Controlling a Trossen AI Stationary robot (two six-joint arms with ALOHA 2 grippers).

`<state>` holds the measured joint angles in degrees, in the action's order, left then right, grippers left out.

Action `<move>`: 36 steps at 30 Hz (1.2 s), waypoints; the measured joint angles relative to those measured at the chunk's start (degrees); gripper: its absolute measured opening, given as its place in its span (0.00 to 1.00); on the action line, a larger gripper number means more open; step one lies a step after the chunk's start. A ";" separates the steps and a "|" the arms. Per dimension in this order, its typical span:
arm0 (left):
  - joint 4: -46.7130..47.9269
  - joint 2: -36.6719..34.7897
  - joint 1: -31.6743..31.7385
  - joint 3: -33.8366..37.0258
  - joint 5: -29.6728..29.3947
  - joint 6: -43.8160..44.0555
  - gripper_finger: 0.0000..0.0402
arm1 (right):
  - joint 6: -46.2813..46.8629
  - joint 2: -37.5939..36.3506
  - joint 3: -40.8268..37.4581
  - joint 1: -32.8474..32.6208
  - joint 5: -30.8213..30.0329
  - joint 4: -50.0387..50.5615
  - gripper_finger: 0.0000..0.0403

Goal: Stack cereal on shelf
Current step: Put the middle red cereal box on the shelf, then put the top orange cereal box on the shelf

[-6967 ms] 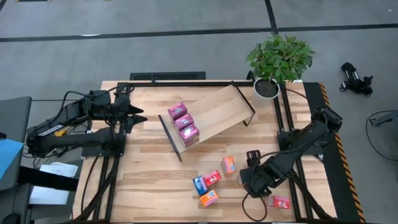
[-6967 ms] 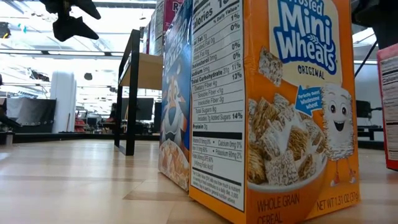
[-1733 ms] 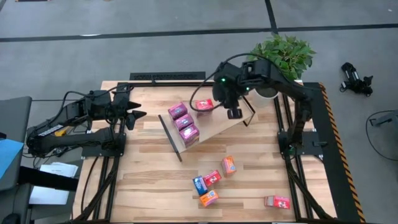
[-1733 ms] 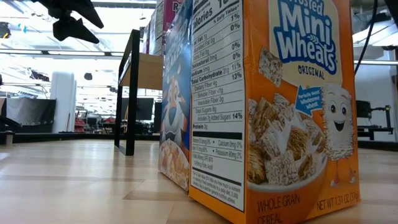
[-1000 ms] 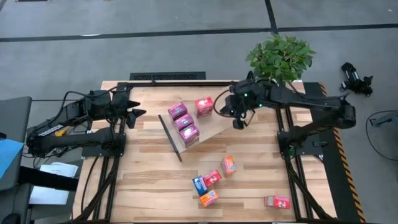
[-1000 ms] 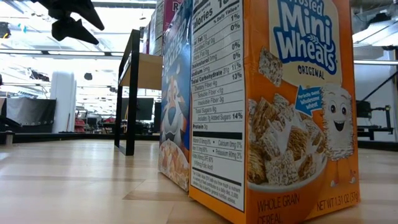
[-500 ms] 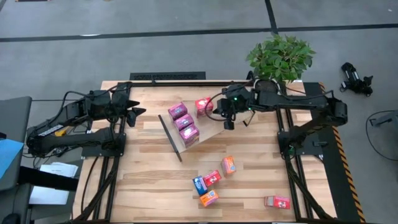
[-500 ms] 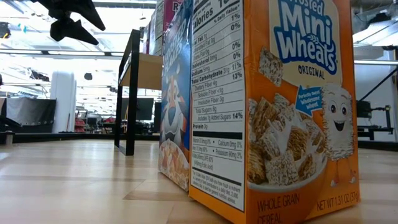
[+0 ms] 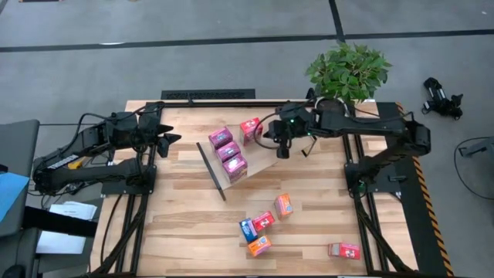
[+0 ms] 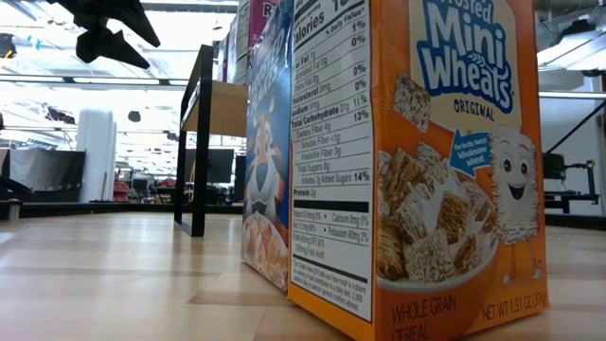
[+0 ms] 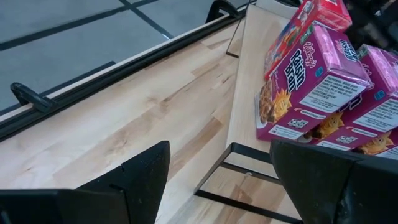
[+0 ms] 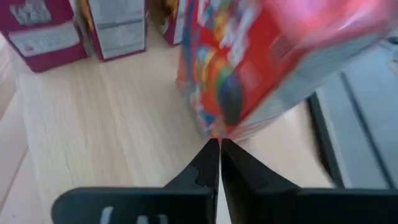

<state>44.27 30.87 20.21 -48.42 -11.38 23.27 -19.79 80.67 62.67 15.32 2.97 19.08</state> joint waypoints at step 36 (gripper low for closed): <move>0.19 0.26 -0.02 -0.02 0.63 -2.67 0.67 | 68.56 9.15 14.36 -37.12 -11.87 39.05 0.66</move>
<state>44.47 31.14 20.18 -48.45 -10.74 20.60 48.77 89.82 77.03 -21.80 -8.90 58.14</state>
